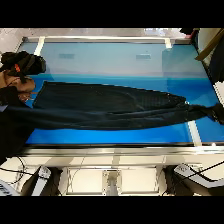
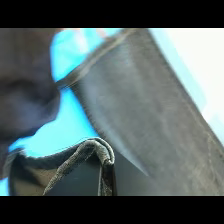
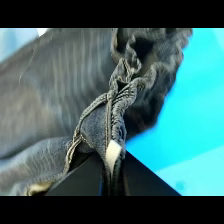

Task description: Fold the clothes and pants, and hang the long-sleeved shirts on hangers.

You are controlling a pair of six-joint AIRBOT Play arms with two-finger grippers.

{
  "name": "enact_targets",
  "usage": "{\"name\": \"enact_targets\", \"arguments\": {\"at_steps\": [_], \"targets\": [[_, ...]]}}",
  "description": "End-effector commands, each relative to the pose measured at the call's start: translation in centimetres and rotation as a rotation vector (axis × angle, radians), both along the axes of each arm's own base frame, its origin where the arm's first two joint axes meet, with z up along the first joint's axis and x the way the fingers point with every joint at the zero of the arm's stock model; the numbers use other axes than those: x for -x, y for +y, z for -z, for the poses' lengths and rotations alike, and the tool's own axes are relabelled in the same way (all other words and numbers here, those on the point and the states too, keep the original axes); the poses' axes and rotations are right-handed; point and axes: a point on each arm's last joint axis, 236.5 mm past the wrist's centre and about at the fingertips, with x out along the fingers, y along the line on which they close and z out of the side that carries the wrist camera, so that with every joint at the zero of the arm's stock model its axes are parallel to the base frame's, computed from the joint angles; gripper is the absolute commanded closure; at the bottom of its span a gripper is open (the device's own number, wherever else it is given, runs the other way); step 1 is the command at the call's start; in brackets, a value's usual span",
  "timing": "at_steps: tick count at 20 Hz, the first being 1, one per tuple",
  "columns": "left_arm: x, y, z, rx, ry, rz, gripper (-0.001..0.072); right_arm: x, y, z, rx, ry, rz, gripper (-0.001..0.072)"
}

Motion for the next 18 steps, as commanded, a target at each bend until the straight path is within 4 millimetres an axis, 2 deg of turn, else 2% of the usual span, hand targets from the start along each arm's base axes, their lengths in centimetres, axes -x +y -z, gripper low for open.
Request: {"name": "enact_targets", "arguments": {"at_steps": [1,4,6,8,10,13,15,17,18], "targets": [[-8.3,-1.5,-1.1,-0.084,-0.083,0.067,0.0695,-6.4,-0.6,-0.5,0.085,-0.059,0.173,0.0672],[-14.2,-1.4,1.8,-0.146,0.051,0.083,0.0696,-10.0,-2.1,-0.5,0.105,-0.084,0.289,0.0672],[-17.8,-1.8,3.6,-0.182,0.097,0.107,0.0695,-11.1,-2.5,1.1,0.066,-0.034,0.330,0.0672],[-20.4,-1.9,5.4,-0.195,0.132,0.105,0.0695,-11.3,-2.6,3.9,-0.001,0.046,0.377,0.0672],[-21.6,-1.3,7.1,-0.183,0.169,0.069,0.0695,-10.8,-2.5,7.0,-0.081,0.145,0.437,0.0672],[-22.7,-0.9,8.4,-0.171,0.179,0.060,0.0695,-11.3,-3.2,9.7,-0.152,0.195,0.534,0.0672],[-23.3,-0.9,8.7,-0.171,0.169,0.055,0.0695,-12.2,-4.0,10.1,-0.131,0.165,0.572,0.0671],[-23.6,-0.8,8.6,-0.156,0.154,0.032,0.0693,-14.1,-5.4,8.8,-0.097,0.075,0.626,0.0669],[-23.8,-0.8,8.4,-0.152,0.144,0.031,0.0684,-15.0,-5.8,8.0,-0.083,0.034,0.637,0.0572]]}}
